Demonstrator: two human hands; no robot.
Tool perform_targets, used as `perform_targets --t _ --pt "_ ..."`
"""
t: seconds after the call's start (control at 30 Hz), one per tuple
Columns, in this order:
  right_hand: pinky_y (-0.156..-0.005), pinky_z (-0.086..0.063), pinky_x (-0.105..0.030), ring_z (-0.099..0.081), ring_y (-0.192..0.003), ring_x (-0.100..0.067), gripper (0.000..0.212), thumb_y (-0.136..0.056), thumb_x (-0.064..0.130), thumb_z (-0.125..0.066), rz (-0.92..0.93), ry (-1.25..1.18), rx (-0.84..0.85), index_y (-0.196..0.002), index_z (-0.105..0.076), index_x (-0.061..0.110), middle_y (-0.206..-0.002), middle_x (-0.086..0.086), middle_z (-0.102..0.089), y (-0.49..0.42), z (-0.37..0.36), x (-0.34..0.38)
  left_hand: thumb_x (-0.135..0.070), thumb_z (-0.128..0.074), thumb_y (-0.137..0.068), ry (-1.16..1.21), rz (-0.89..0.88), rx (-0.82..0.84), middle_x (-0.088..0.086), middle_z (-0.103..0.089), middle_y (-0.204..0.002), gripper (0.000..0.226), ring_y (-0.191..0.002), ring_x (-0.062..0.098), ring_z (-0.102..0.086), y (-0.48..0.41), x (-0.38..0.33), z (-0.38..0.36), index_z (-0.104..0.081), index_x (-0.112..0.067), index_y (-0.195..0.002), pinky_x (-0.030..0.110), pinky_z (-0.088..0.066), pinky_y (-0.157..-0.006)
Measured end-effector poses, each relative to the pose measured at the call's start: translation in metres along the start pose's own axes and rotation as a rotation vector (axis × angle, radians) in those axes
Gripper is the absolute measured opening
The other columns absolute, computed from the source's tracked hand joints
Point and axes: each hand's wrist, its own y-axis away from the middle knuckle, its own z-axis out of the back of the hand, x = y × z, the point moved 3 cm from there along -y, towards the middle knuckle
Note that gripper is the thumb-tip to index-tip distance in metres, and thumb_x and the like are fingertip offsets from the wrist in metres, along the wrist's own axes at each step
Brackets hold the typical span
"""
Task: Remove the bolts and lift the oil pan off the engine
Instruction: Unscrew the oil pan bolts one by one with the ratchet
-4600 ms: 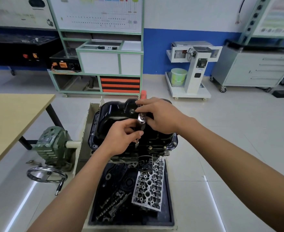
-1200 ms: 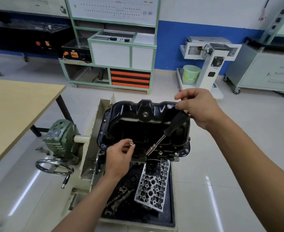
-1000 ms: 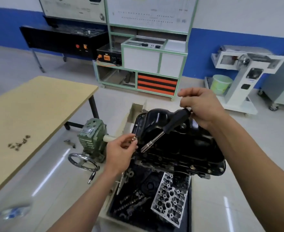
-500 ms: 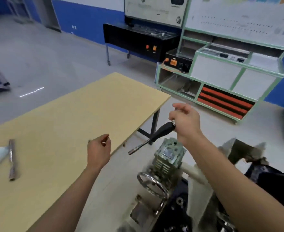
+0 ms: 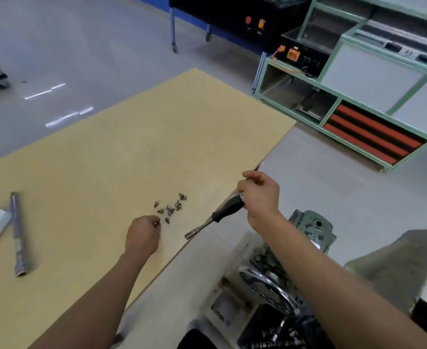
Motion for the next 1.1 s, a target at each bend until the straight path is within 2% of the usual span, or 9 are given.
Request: perform_targets --t 0.17,0.37,0.47,0.57,0.67,0.77,0.87,0.97,1.1 --pt "-0.042 -0.041 -0.017 -0.048 -0.041 -0.004 0.025 -0.081 -0.011 -0.061 -0.014 0.023 -0.022 -0.093 -0.068 0.01 -0.07 -0.003 -0.055 -0.001 0.003 -0.002 -0.001 -0.061 -0.092 -0.01 -0.011 0.015 0.022 -0.074 -0.097 0.017 -0.092 0.039 -0.068 -0.009 0.004 -0.004 -0.077 -0.002 -0.097 0.04 -0.054 -0.078" --pt "-0.044 -0.039 -0.019 -0.047 -0.045 -0.007 0.026 -0.081 -0.01 -0.06 0.045 0.028 -0.043 -0.082 -0.069 0.014 -0.062 0.002 -0.056 0.023 0.037 0.026 0.003 -0.061 -0.088 0.143 0.13 -0.08 0.015 -0.068 -0.103 0.049 -0.09 0.035 -0.064 0.019 -0.019 0.014 -0.065 -0.01 -0.135 0.035 -0.048 -0.077" --pt "-0.069 -0.045 -0.027 -0.062 -0.094 -0.011 0.031 -0.081 -0.012 -0.059 0.135 -0.001 -0.084 -0.07 -0.07 0.015 -0.071 0.012 -0.07 0.04 0.071 0.054 -0.004 -0.066 -0.089 0.338 -0.061 -0.09 0.004 -0.066 -0.112 0.046 -0.089 0.018 -0.063 0.068 -0.095 0.022 -0.064 -0.019 -0.132 0.033 -0.051 -0.078" --pt "-0.079 -0.049 -0.026 -0.045 -0.133 0.008 0.044 -0.082 -0.014 -0.058 0.246 -0.041 -0.13 -0.058 -0.071 0.021 -0.104 0.005 -0.073 0.069 0.12 0.082 -0.02 -0.068 -0.087 0.51 -0.505 0.181 -0.023 -0.058 -0.125 0.052 -0.105 -0.004 -0.056 0.142 -0.21 0.022 -0.059 -0.046 -0.131 0.014 -0.047 -0.076" --pt "-0.065 -0.048 -0.015 -0.052 -0.107 0.025 0.043 -0.08 -0.014 -0.058 0.35 -0.077 -0.19 -0.058 -0.069 0.021 -0.105 0.006 -0.073 0.107 0.19 0.104 -0.033 -0.071 -0.086 0.457 -0.856 0.351 -0.026 -0.059 -0.134 0.059 -0.122 -0.008 -0.052 0.219 -0.305 0.017 -0.052 -0.045 -0.141 0.008 -0.044 -0.094" --pt "-0.062 -0.046 -0.021 -0.063 -0.105 -0.001 0.043 -0.079 -0.013 -0.059 0.406 -0.075 -0.216 -0.056 -0.069 0.022 -0.092 0.003 -0.07 0.144 0.267 0.119 -0.024 -0.074 -0.091 0.414 -0.98 0.371 -0.013 -0.072 -0.119 0.043 -0.109 0.003 -0.066 0.282 -0.363 0.004 -0.062 -0.032 -0.132 0.028 -0.053 -0.096" --pt "-0.05 -0.043 -0.022 -0.055 -0.058 -0.004 0.026 -0.083 -0.006 -0.065 0.47 0.042 -0.14 -0.072 -0.069 0.017 -0.068 0.005 -0.062 0.196 0.35 0.13 -0.019 -0.075 -0.092 0.459 -1.049 0.41 -0.009 -0.076 -0.104 0.028 -0.097 0.007 -0.071 0.354 -0.401 -0.017 -0.068 -0.025 -0.118 0.024 -0.054 -0.081" --pt "-0.062 -0.048 -0.021 -0.06 -0.066 -0.005 0.005 -0.086 0.02 -0.075 0.682 0.387 -0.086 -0.081 -0.073 0.02 -0.075 0.01 -0.067 0.255 0.433 0.141 -0.009 -0.075 -0.091 0.687 -1.07 0.597 -0.012 -0.078 -0.098 0.033 -0.092 0.002 -0.072 0.428 -0.43 -0.036 -0.067 -0.027 -0.118 0.011 -0.051 -0.075" --pt "-0.07 -0.049 -0.032 -0.053 -0.075 -0.007 0.038 -0.087 0.054 -0.062 0.985 1.143 -0.197 -0.096 -0.076 0.02 -0.081 0.009 -0.069 0.317 0.527 0.148 -0.009 -0.073 -0.093 0.775 -1.129 0.74 -0.013 -0.077 -0.096 0.025 -0.09 0.005 -0.073 0.516 -0.463 -0.064 -0.068 -0.026 -0.11 0.019 -0.057 -0.072"
